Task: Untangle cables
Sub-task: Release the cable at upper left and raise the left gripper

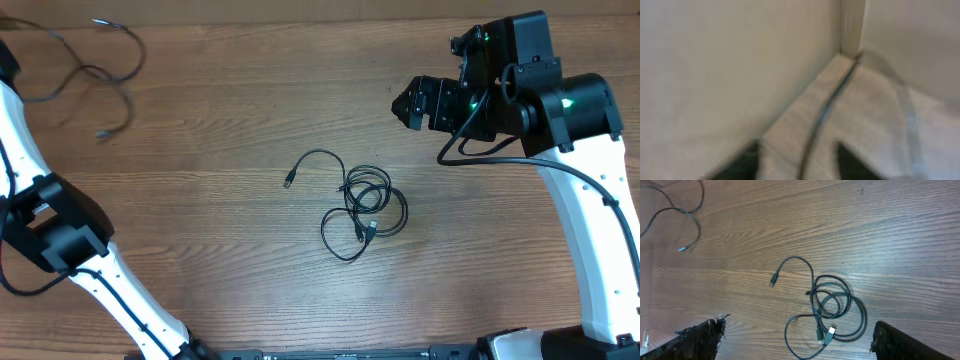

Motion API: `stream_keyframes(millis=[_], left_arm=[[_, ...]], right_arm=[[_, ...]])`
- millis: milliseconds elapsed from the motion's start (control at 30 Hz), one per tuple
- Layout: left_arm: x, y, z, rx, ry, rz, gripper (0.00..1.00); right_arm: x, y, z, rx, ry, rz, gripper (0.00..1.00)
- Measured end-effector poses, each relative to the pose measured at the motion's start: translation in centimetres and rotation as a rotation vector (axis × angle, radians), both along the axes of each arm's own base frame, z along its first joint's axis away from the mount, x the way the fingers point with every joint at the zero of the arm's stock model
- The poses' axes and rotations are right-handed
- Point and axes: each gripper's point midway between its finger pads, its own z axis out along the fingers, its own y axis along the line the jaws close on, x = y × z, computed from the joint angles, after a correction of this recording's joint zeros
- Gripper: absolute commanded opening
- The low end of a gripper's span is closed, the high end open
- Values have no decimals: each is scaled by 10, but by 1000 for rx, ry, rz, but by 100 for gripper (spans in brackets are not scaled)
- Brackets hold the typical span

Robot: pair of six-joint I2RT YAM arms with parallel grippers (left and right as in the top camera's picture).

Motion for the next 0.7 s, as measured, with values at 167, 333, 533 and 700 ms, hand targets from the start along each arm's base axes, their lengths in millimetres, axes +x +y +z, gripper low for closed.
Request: stream_keyframes(millis=[167, 333, 533, 700], left_arm=[[-3, -5, 1, -41, -16, 13, 100], [-17, -15, -43, -139, 81, 31, 99], [-36, -34, -71, -274, 160, 58, 100], [-50, -62, -87, -434, 207, 44, 100]], right_arm=[[0, 0, 0, 0, 1, 0, 96], [-1, 0, 0, -1, 3, 0, 100], [-1, 0, 0, -1, 4, 0, 100], [-4, -1, -3, -5, 22, 1, 100]])
